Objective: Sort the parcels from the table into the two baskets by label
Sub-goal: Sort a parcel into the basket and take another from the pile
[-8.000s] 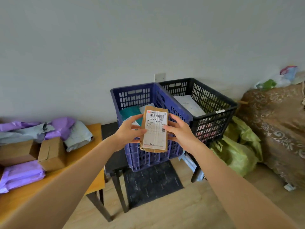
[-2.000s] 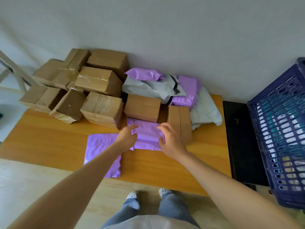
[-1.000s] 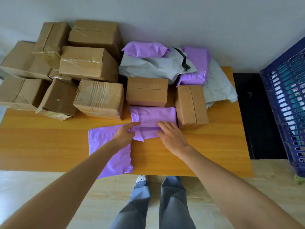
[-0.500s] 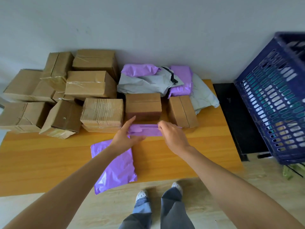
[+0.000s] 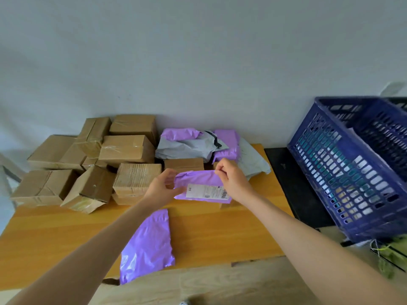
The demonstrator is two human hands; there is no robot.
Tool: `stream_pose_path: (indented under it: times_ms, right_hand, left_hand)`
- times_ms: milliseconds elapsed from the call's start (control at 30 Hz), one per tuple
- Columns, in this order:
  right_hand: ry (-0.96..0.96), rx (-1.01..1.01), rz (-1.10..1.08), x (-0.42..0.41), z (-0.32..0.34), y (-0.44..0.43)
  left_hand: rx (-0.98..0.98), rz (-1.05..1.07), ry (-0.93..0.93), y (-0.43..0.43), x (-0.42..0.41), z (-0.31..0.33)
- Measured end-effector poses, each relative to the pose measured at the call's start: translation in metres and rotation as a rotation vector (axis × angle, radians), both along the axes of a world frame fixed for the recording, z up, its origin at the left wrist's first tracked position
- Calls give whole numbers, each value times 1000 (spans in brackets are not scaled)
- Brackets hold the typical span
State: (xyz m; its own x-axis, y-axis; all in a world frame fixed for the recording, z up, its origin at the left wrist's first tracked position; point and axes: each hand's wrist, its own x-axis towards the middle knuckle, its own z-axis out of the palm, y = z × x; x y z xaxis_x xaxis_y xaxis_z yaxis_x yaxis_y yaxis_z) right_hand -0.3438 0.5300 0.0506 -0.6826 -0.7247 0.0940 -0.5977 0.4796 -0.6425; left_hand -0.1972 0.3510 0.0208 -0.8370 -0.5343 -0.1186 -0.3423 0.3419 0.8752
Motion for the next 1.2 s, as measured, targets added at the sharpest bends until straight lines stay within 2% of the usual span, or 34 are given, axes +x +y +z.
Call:
stream_pose_path:
  times_ms: [200, 400, 633, 700, 767, 833, 900, 967, 1100, 1200]
  right_hand:
    - [39, -17, 116, 3, 38, 26]
    - [138, -25, 175, 18, 60, 52]
    - [183, -135, 186, 32, 63, 70]
    - [250, -199, 169, 37, 65, 74]
    - [332, -254, 85, 43, 67, 77]
    - [319, -377, -85, 51, 67, 82]
    - [173, -509, -262, 63, 68, 88]
    - [-72, -559, -338, 74, 70, 93]
    - [-621, -596, -260, 99, 85, 99]
    - [-832, -661, -186, 117, 93, 94]
  left_hand:
    - [-192, -73, 19, 22, -8, 50]
    - [-451, -234, -75, 77, -13, 92]
    - [-519, -155, -59, 118, -9, 105]
    - [-528, -126, -70, 123, -4, 107]
    - [-504, -68, -63, 124, 2, 111]
    - [-424, 35, -29, 123, 8, 120]
    - [-329, 111, 14, 118, 13, 132]
    - [-227, 135, 60, 113, 18, 142]
    - [-76, 140, 130, 104, 32, 157]
    - [37, 153, 178, 97, 44, 162]
